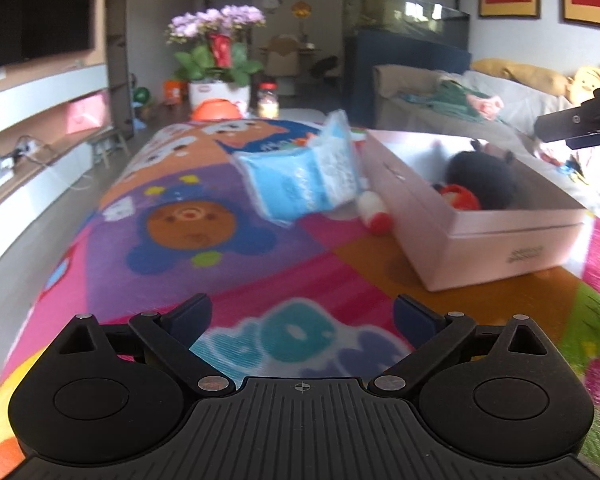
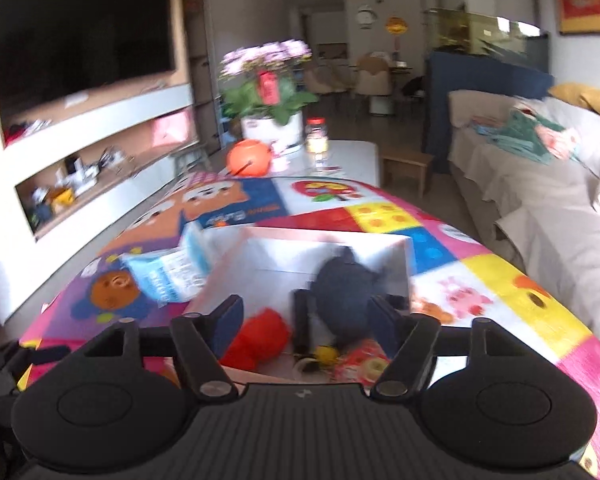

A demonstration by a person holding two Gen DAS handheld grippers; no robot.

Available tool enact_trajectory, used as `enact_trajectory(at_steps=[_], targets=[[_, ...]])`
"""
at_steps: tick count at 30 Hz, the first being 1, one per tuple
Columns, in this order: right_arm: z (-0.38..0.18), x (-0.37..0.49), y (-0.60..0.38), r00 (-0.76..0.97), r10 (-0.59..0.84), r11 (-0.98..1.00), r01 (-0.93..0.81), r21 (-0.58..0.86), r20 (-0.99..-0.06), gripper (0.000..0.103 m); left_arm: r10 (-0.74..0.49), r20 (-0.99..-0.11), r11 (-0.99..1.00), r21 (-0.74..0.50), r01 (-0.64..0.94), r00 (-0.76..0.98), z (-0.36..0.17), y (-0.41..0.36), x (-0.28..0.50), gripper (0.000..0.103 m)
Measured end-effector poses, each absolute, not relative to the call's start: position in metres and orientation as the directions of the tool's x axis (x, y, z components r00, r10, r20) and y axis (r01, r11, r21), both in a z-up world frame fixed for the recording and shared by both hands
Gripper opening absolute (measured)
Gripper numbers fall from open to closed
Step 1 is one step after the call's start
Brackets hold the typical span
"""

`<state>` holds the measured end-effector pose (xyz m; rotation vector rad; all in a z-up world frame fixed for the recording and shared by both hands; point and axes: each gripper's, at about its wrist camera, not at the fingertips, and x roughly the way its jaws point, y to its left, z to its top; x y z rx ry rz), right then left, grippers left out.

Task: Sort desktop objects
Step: 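Release the pink Hello Kitty toy into the white box with the right tool, then grasp the blue wet-wipe packet with the right tool and lift it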

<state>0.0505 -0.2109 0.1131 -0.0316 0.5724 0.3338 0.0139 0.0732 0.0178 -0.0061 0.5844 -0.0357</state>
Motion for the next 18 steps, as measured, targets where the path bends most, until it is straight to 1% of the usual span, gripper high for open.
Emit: enact_trajectory(at_steps=[2, 4, 5, 6, 8, 10, 12, 13, 14, 16, 18], targets=[[0.112, 0.054, -0.188, 0.771, 0.333, 0.927, -0.373, 0.039, -0.543, 0.071, -0.025, -0.539, 1.0, -0.021, 0.016, 0.842, 0.018, 0.08, 0.014, 0.101], [0.111, 0.062, -0.161, 0.754, 0.358, 0.906, -0.423, 0.009, -0.551, 0.069, -0.033, -0.535, 0.999, -0.041, 0.013, 0.844, 0.017, 0.086, 0.015, 0.101], [0.111, 0.066, -0.147, 0.742, 0.369, 0.893, -0.449, -0.007, -0.56, 0.059, -0.04, -0.535, 0.998, -0.053, 0.013, 0.844, 0.016, 0.088, 0.016, 0.101], [0.111, 0.074, -0.133, 0.726, 0.381, 0.88, -0.474, -0.015, -0.573, 0.054, -0.047, -0.535, 0.998, -0.067, 0.013, 0.843, 0.014, 0.091, 0.016, 0.101], [0.111, 0.094, -0.107, 0.689, 0.404, 0.865, -0.501, 0.008, -0.602, 0.054, -0.071, -0.532, 0.994, -0.105, 0.017, 0.844, 0.013, 0.096, 0.015, 0.101], [0.112, 0.121, -0.087, 0.665, 0.413, 0.871, -0.488, 0.057, -0.622, 0.056, -0.079, -0.521, 0.991, -0.13, 0.013, 0.85, 0.013, 0.1, 0.014, 0.101], [0.109, 0.149, -0.069, 0.632, 0.425, 0.878, -0.463, 0.124, -0.649, 0.071, -0.083, -0.516, 0.989, -0.149, 0.007, 0.853, 0.012, 0.102, 0.012, 0.101], [0.105, 0.162, -0.061, 0.618, 0.422, 0.882, -0.448, 0.145, -0.663, 0.072, -0.089, -0.509, 0.988, -0.155, 0.011, 0.856, 0.013, 0.102, 0.011, 0.101], [0.1, 0.173, -0.053, 0.62, 0.402, 0.893, -0.428, 0.139, -0.673, 0.072, -0.098, -0.501, 0.986, -0.163, 0.018, 0.86, 0.013, 0.103, 0.009, 0.101], [0.086, 0.188, -0.036, 0.627, 0.343, 0.91, -0.406, 0.083, -0.699, 0.072, -0.123, -0.497, 0.981, -0.192, 0.029, 0.859, 0.015, 0.109, 0.006, 0.101], [0.07, 0.198, -0.025, 0.582, 0.333, 0.902, -0.426, 0.07, -0.742, 0.068, -0.134, -0.496, 0.976, -0.218, 0.026, 0.858, 0.016, 0.118, 0.001, 0.101]])
